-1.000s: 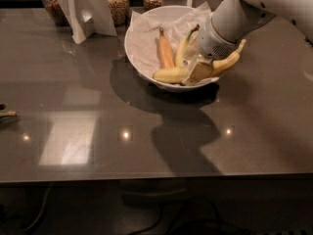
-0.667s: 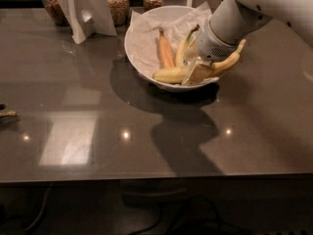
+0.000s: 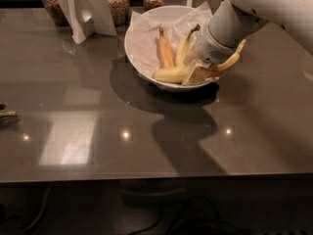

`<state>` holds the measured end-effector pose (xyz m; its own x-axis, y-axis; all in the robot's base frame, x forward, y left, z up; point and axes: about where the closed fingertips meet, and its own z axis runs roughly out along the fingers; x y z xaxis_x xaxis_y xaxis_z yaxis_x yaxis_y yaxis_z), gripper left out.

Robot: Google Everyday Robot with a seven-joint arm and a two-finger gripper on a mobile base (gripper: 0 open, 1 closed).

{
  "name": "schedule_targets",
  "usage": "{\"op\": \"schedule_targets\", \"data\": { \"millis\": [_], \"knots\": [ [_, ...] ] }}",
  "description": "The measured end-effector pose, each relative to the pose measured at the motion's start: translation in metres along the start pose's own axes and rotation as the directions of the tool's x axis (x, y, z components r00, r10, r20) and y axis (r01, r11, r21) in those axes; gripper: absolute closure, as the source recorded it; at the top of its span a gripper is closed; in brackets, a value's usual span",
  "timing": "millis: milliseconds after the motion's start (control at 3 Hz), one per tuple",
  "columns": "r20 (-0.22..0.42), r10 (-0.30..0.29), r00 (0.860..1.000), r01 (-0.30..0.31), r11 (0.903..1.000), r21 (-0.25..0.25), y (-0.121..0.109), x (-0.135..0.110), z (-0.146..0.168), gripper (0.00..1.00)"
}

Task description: Pick banana from white bowl

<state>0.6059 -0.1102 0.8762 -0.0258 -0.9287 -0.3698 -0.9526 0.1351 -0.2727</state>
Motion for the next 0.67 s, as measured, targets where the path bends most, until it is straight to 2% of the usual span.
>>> {"op": "schedule_targets", "data": {
  "millis": [333, 667],
  "knots": [
    [-0.005, -0.001, 1.0, 0.001, 1.0, -0.001, -0.0003, 0.0001, -0.0016, 0.65],
    [-0.021, -0.016, 1.0, 0.016, 0.9999, 0.001, 0.0007, -0.0011, -0.009, 0.88]
  ]
}}
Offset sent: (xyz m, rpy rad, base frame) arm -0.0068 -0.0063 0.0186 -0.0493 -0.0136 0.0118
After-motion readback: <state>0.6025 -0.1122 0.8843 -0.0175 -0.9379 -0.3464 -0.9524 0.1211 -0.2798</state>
